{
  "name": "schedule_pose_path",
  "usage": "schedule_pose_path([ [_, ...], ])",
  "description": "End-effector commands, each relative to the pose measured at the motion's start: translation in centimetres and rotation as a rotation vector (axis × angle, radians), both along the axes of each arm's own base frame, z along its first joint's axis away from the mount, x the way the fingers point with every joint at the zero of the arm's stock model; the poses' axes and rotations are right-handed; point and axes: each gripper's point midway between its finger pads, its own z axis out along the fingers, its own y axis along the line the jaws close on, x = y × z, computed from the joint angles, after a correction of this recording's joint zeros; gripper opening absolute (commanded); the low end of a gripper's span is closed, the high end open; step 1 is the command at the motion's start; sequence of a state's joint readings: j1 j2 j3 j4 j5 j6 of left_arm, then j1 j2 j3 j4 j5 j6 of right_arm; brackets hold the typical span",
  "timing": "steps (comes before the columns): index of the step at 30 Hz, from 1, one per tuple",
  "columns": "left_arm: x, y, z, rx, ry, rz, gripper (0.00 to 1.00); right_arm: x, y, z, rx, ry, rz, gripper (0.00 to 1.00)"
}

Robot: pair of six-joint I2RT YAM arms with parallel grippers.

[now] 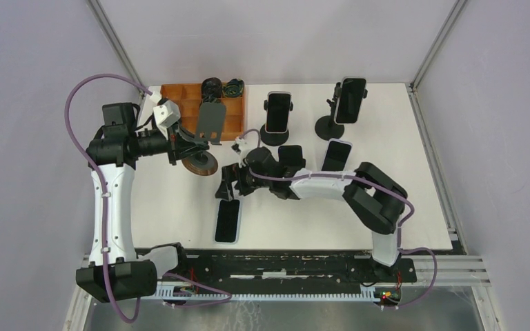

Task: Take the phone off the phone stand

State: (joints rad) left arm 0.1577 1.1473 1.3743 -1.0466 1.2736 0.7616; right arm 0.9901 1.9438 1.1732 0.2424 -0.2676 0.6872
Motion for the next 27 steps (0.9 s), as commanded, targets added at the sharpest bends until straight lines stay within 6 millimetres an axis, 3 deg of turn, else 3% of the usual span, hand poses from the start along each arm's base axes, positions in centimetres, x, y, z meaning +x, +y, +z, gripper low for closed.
schedule_pose_path([
  [1, -1.3, -0.7, 1.5, -0.033, -0.081, -0.068, 0.02, 3.6, -1.9, 7.2, 0.007, -0.233, -0.090, 0.98],
  [5, -1.8, -1.0, 1.8, -0.059, -0.080, -0.093, 0.02, 5.2, -3.4, 12.5, 0.048, -0.327, -0.077, 0.98],
  [7, -2.0, -1.0, 1.9, -0.063, -0.081, -0.099, 0.02, 4.8, -4.5, 15.5, 0.127, -0.366, -0.037, 0.98],
  [10, -2.5, -1.2, 1.9, -0.069, -0.077, -0.110, 0.02, 2.9, -6.5, 20.4, 0.294, -0.434, 0.045, 0.98],
  [13, -3.2, -1.4, 1.9, -0.080, -0.084, -0.130, 0.03, 0.4, -8.1, 24.1, 0.417, -0.496, 0.127, 0.98],
  [16, -3.8, -1.7, 1.7, -0.095, -0.093, -0.153, 0.06, -1.7, -8.6, 26.7, 0.522, -0.530, 0.190, 0.98],
  [22, -5.5, -2.6, 0.7, -0.100, -0.058, -0.198, 0.08, -2.6, -7.8, 31.0, 0.731, -0.496, 0.224, 0.94],
  [27, -7.4, -3.6, 0.4, -0.101, -0.017, -0.250, 0.08, -2.3, -5.8, 32.4, 0.769, -0.470, 0.259, 0.87],
])
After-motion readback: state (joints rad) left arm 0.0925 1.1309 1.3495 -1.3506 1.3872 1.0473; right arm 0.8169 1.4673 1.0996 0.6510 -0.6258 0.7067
